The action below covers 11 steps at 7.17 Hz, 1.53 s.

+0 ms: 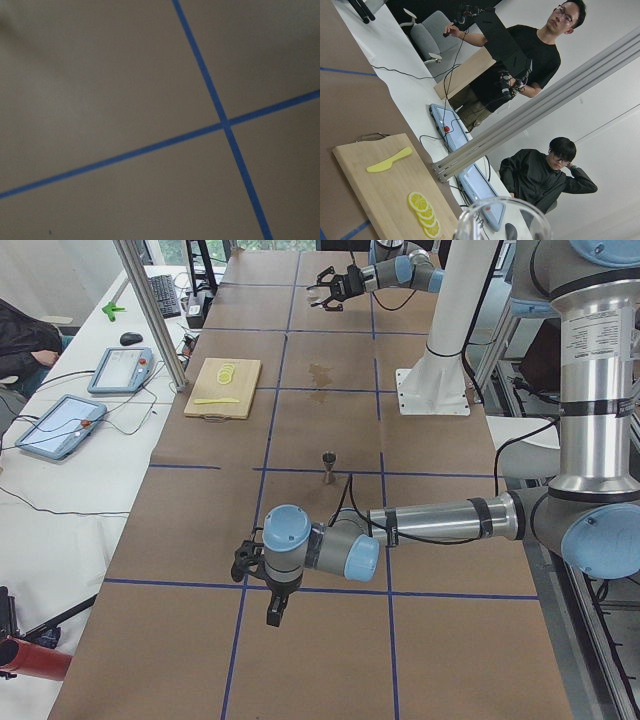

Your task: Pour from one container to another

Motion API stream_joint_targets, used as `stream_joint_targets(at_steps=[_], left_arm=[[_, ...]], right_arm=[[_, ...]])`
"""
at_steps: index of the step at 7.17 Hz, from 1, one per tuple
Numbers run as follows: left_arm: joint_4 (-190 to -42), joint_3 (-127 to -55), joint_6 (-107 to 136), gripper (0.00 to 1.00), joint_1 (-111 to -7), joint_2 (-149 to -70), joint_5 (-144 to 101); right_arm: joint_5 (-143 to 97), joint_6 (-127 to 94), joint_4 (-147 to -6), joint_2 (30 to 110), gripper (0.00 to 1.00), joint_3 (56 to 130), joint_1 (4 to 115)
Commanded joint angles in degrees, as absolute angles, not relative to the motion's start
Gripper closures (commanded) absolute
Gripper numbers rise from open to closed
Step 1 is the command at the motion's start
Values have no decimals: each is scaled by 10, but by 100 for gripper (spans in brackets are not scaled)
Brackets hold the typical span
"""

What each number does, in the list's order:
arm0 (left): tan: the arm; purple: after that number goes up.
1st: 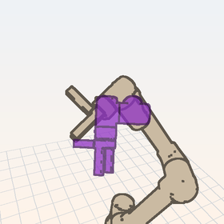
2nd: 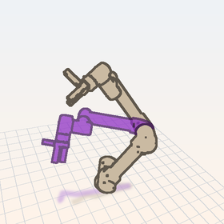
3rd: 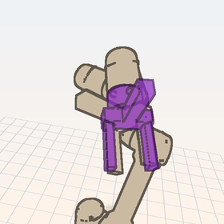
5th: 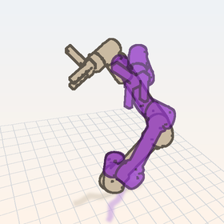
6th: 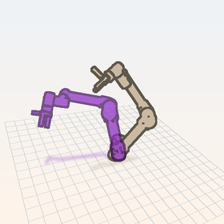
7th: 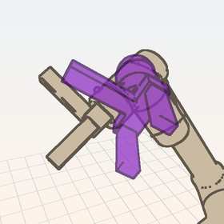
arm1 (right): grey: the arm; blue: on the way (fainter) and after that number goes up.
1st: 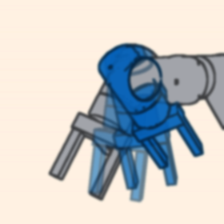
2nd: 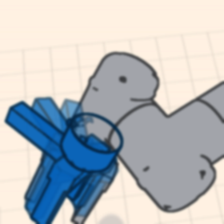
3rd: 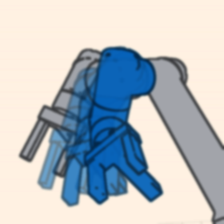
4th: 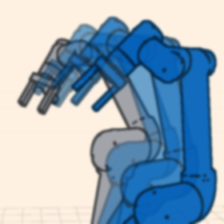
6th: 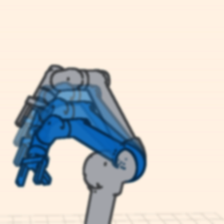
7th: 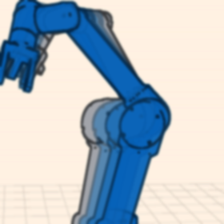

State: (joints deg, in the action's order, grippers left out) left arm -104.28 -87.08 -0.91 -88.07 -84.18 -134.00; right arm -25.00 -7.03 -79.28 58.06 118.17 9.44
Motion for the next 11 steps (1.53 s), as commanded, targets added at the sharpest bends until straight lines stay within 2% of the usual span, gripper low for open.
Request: stream_joint_targets(at_steps=[1,3,7,11], left_arm=[[-976,-879,-8,0,-897,-850,-1418],[-977,-948,-10,0,-897,-842,-1412],[-982,-944,-11,0,-896,-847,-1383],[-983,-945,-11,0,-896,-849,-1384]], right_arm=[[-269,-70,-793,581,100,1187,98],[-286,-70,-794,581,100,1187,107],[-347,-133,-793,591,100,1187,148],[-366,-343,-771,672,100,1203,179]])
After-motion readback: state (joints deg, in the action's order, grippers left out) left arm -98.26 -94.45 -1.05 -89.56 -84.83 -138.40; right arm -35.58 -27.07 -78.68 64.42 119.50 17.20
